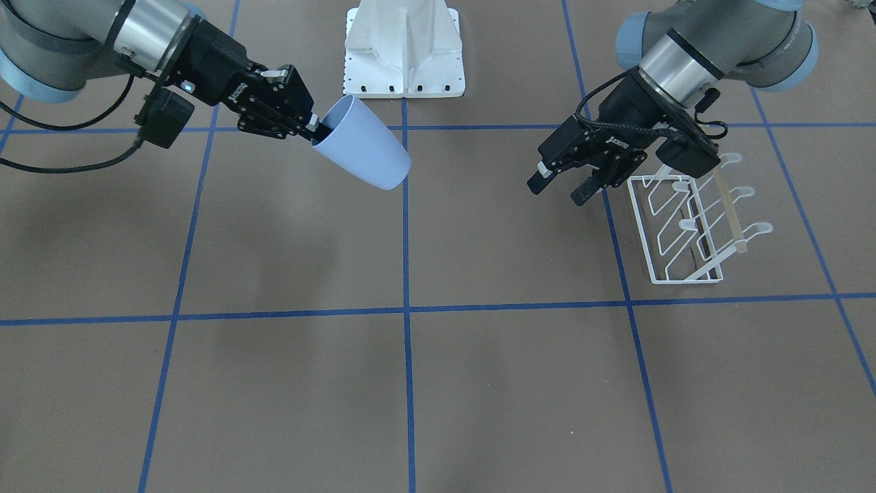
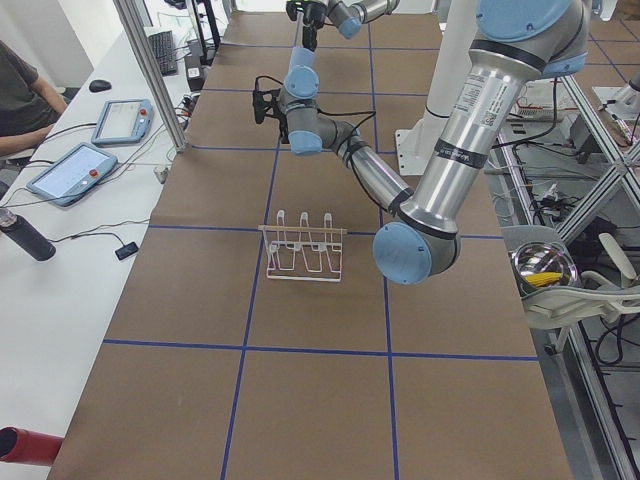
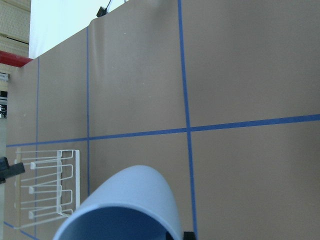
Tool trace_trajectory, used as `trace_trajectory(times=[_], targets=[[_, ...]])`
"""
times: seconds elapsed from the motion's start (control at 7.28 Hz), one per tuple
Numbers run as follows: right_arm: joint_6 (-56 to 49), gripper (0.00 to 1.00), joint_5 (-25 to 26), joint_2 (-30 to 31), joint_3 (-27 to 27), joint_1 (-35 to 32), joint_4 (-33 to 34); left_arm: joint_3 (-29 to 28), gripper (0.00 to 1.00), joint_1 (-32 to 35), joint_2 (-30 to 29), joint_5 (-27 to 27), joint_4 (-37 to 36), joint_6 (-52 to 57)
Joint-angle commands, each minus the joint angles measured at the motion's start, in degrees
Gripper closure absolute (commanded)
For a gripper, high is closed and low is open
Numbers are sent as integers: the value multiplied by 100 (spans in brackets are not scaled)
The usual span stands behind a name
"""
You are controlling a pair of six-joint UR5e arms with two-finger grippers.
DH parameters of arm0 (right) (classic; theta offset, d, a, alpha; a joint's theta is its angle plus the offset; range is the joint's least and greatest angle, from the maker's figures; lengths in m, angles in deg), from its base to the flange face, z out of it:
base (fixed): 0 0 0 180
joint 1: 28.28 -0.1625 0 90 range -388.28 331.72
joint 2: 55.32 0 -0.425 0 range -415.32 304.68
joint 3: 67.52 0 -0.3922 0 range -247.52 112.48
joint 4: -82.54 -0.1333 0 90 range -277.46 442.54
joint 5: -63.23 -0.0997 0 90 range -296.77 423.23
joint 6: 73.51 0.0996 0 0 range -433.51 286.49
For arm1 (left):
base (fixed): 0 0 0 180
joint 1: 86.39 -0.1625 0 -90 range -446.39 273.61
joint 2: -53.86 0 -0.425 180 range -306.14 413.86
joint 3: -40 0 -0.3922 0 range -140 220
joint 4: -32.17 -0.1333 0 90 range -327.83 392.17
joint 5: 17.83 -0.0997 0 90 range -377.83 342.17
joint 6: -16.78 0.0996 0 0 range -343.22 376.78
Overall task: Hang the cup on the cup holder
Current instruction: 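Lift the cup with the right gripper toward the center while left gripper approaches, then close the left gripper on the cup's open end beside the right gripper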
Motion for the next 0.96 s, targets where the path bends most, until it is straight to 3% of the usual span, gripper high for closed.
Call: trace_trajectory(times=[0.0,0.14,0.27,0.41,0.82], targets=[[1213,100,92,-194,565,249,-1402,-430,2,-146,-114,-3,1388,-1136],[1408,100,92,-255,688,276,-1692,-973,2,-242,-176,-3,2878,-1903],[1776,100,92,-334,819,285,-2035,-1275,2,-356,-290,-12,3859,-2798],[2093,100,101,-335,873,294,-2378,-1304,2,-358,-421,-21,4269,-3460],[3060,100,109,-335,891,294,-3310,-1322,2,-664,-502,-1179,5404,-4801]])
